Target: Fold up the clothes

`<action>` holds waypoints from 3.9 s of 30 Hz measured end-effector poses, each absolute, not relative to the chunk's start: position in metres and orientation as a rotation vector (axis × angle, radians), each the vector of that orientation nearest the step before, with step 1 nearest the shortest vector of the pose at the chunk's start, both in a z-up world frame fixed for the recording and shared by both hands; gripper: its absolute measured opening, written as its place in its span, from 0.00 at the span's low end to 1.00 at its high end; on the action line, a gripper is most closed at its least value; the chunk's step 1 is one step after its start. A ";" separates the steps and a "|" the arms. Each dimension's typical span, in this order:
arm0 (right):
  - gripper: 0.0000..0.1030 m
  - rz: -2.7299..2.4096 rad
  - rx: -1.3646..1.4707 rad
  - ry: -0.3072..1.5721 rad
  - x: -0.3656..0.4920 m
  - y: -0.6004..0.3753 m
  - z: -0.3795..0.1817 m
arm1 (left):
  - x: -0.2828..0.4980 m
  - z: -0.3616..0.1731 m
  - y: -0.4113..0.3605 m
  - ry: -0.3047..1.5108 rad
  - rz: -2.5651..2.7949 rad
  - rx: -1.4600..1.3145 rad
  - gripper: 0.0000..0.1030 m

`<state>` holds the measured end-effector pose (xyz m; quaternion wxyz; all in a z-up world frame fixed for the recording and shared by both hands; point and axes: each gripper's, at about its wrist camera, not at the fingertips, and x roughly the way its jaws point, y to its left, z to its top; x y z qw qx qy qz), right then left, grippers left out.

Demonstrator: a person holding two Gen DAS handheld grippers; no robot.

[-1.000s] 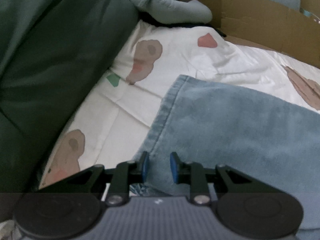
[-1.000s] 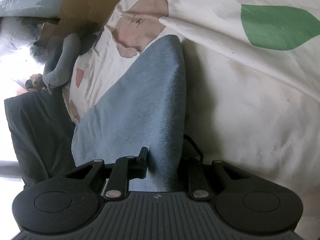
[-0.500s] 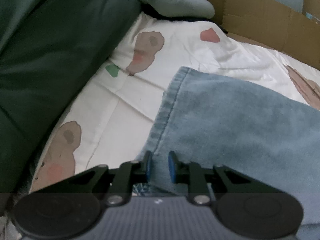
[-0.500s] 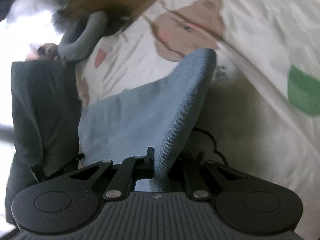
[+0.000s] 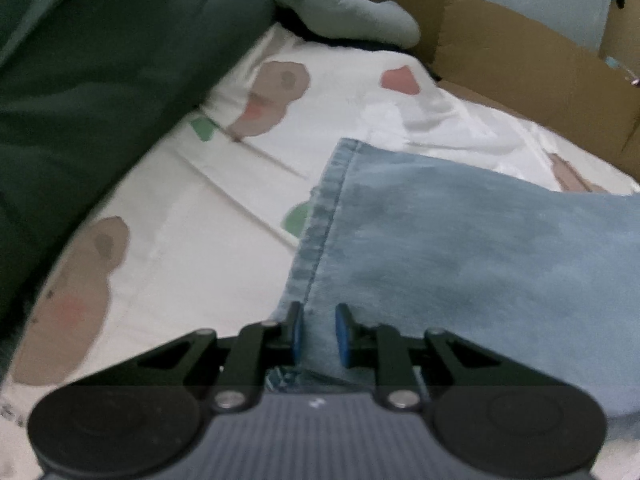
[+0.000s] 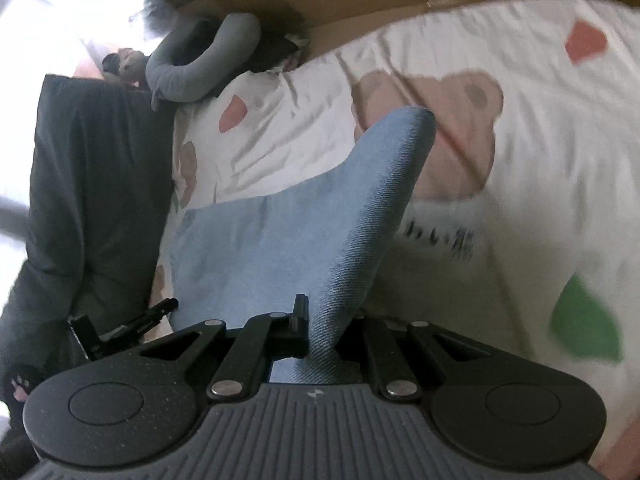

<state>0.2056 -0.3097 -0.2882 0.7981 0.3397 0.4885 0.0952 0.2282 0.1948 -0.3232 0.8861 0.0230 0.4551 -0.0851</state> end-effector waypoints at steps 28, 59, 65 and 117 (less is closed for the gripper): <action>0.05 0.137 0.644 1.123 0.221 -0.443 -0.310 | 0.178 -0.327 0.100 0.970 -0.329 0.004 0.18; 0.43 0.219 1.052 1.099 0.116 -0.486 -0.423 | 0.186 -0.317 0.039 0.963 -0.386 0.056 0.13; 0.21 0.249 1.003 1.120 0.105 -0.479 -0.413 | 0.186 -0.314 0.009 0.964 -0.477 0.058 0.13; 0.38 0.293 1.195 1.105 0.098 -0.481 -0.433 | 0.125 -0.363 -0.060 1.132 -0.778 0.143 0.09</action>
